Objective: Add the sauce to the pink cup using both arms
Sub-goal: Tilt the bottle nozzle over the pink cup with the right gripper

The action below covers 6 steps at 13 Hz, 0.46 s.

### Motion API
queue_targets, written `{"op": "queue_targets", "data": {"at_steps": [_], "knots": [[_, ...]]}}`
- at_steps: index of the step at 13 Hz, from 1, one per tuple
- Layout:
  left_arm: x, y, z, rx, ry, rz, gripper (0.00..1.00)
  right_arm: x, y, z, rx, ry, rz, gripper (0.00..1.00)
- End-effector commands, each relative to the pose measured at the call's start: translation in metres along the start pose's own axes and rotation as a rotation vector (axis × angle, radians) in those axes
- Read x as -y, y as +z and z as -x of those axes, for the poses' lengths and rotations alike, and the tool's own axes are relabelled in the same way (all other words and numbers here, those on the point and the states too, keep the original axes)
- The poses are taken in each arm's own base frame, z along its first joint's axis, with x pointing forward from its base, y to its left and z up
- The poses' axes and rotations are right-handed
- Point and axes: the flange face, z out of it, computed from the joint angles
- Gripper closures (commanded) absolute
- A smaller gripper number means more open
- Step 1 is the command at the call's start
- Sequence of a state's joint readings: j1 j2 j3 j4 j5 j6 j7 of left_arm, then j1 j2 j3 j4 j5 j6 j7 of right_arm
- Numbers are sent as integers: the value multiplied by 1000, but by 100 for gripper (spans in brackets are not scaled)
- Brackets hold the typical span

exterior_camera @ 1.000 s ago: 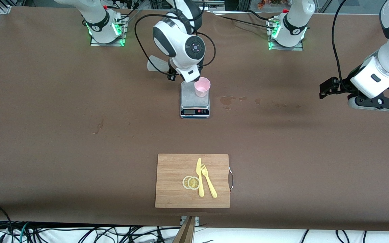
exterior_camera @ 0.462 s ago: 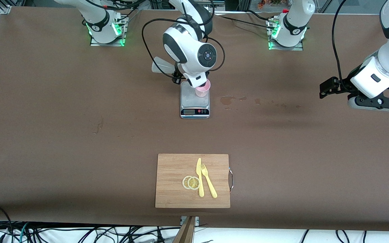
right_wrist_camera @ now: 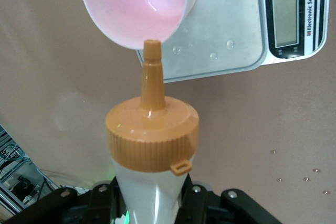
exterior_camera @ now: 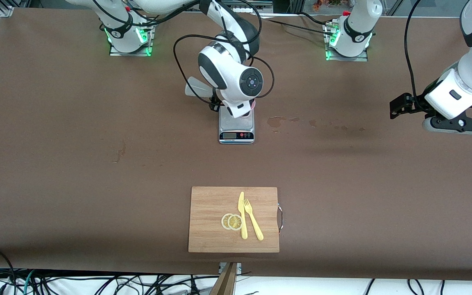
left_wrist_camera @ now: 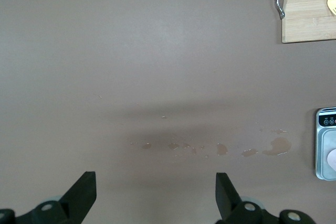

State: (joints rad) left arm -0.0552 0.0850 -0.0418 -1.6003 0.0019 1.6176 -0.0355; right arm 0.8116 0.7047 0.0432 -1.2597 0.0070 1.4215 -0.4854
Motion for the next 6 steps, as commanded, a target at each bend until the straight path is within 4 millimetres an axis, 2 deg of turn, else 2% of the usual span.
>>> {"op": "queue_targets", "data": {"at_steps": [1,3,4,6], "knots": [[5,-8,-1,0,5,-29,0,0,-13,2,2,9,0,96],[5,-9,-1,-1,4,-29,0,0,-22,10,-22,2,-5,96],[5,-8,-1,0,4,-29,0,-2,-29,20,-47,1,-27,96],[5,-8,-1,0,4,-30,0,-12,-45,56,-130,-33,-55,96]]}}
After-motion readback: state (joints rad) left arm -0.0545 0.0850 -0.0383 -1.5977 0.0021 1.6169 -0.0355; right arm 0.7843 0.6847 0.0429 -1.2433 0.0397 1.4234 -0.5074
